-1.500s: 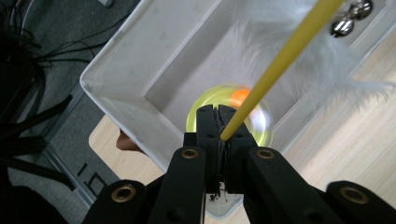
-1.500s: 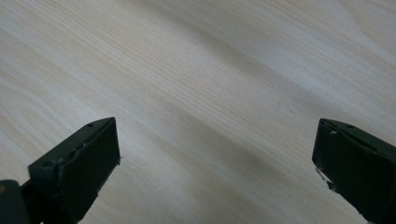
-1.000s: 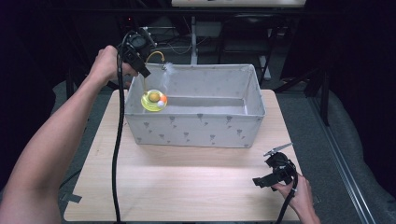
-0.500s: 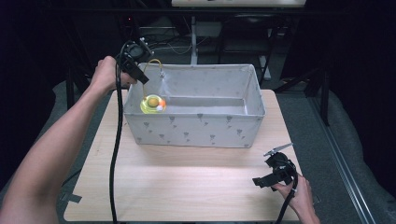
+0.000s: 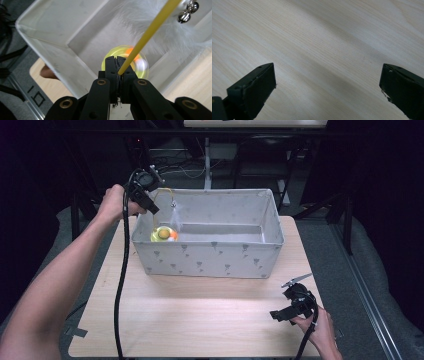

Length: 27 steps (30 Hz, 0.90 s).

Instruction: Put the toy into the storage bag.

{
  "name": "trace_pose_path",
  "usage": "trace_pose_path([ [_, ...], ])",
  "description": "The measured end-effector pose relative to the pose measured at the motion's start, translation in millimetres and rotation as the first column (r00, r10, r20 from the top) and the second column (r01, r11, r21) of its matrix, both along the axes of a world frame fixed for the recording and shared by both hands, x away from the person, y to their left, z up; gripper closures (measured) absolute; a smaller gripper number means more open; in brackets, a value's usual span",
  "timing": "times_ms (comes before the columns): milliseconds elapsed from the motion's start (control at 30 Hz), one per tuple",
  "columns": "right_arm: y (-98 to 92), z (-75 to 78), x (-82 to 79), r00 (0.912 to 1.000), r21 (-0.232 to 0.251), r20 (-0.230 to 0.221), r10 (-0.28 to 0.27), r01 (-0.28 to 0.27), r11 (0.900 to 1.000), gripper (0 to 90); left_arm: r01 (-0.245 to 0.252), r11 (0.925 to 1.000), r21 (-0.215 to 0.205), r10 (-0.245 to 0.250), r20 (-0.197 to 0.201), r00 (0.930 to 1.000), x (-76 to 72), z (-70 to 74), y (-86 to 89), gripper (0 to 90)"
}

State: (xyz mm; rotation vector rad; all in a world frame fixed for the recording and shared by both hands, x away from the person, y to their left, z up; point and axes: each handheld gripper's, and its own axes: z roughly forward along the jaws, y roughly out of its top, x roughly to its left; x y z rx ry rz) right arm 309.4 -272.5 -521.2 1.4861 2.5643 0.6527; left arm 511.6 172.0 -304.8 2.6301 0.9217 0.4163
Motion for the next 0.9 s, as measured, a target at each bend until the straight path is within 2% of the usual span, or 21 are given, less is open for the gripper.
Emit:
trace_pose_path([
  [333, -0.2, 0.4, -0.3, 1.0000, -0.005, 0.000, 0.005, -0.005, 1.000, 0.4, -0.006, 0.9999, 0.016, 0.006, -0.045, 0.9990, 7.0, -27.1, 1.9, 88.1],
  [633, -2.3, 0.0, -0.2, 1.0000, -0.015, -0.002, 0.010, -0.010, 1.000, 0.4, -0.015, 0.9999, 0.009, 0.015, -0.067, 0.9976, 7.4, -42.2, 7.3, 88.0],
  [667, -1.8, -0.3, -0.4, 1.0000, -0.004, -0.003, 0.008, -0.008, 1.000, 0.5, -0.015, 0.9998, 0.011, 0.016, -0.071, 0.9974, 7.2, -44.6, 8.3, 88.1],
  [900, -0.4, -0.4, -0.2, 0.9999, -0.017, -0.007, 0.011, -0.011, 1.000, 0.5, -0.016, 0.9990, 0.042, 0.020, -0.087, 0.9960, 5.6, -58.3, 10.7, 88.1],
])
